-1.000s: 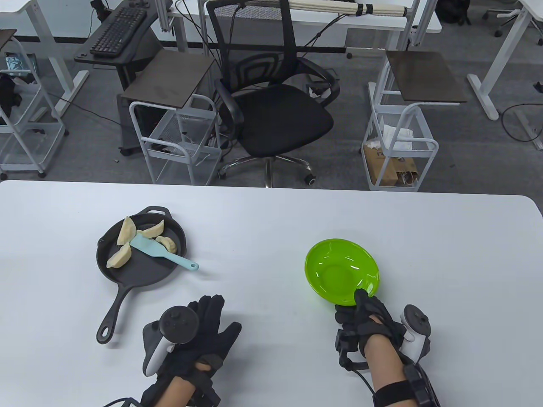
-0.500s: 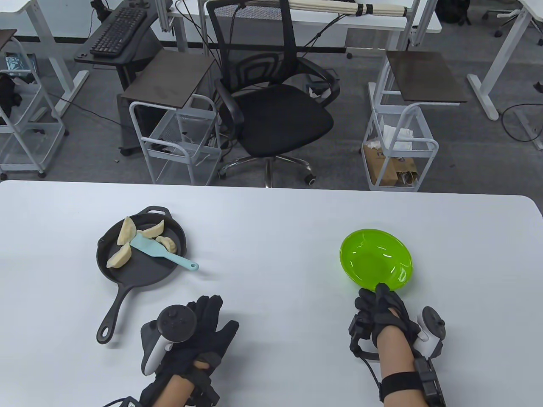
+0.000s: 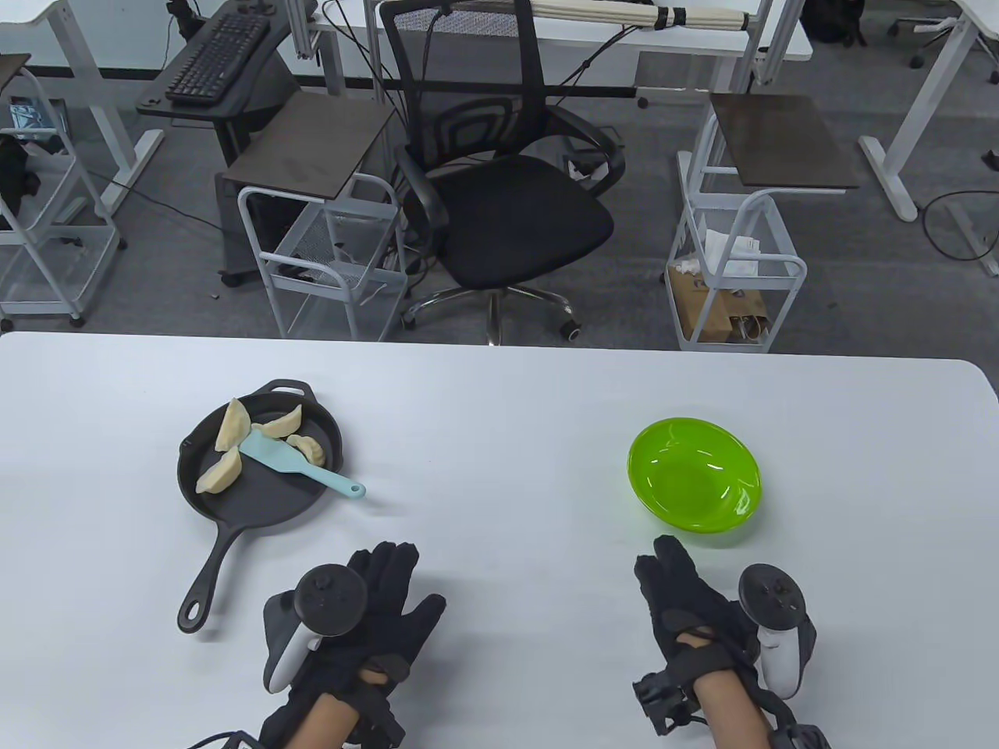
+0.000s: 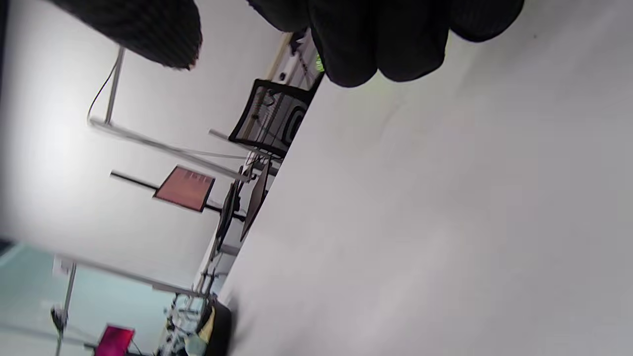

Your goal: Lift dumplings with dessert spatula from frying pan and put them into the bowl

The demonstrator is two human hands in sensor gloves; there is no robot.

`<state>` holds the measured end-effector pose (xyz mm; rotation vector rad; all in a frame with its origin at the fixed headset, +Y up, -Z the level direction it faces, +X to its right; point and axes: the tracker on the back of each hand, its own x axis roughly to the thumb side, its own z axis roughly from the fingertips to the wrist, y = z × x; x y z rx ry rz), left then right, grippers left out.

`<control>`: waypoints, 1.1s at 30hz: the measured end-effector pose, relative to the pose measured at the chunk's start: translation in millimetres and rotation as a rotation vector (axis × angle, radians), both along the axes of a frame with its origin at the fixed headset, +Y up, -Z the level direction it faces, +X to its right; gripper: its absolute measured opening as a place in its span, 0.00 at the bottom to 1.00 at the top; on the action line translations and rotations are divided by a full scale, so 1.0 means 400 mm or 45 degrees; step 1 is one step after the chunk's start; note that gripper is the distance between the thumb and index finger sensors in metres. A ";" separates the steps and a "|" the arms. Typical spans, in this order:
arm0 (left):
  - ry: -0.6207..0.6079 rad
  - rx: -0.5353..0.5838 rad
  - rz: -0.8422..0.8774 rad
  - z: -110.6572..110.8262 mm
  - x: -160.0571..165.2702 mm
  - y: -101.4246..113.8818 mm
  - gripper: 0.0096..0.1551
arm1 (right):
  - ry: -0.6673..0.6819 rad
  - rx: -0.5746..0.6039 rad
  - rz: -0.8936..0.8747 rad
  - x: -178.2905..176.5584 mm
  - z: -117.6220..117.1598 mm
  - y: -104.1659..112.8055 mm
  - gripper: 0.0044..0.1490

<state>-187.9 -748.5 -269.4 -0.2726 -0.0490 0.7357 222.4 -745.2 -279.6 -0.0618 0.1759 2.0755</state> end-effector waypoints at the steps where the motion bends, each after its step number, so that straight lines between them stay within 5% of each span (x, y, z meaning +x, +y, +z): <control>1: 0.001 0.012 -0.006 0.001 0.001 0.001 0.51 | 0.009 0.051 0.069 -0.007 0.006 0.008 0.46; 3: -0.019 0.032 -0.018 0.003 0.005 0.002 0.51 | 0.017 0.247 0.347 -0.032 0.023 0.025 0.46; 6: -0.021 0.035 -0.055 0.006 0.007 0.001 0.52 | 0.092 0.342 0.633 -0.050 0.034 0.024 0.47; 19: 0.072 0.003 -0.104 0.000 -0.005 -0.011 0.52 | 0.187 0.407 0.570 -0.107 0.064 0.015 0.49; 33: 0.471 0.045 -0.217 -0.043 -0.170 -0.015 0.56 | 0.249 0.393 0.562 -0.137 0.073 0.004 0.49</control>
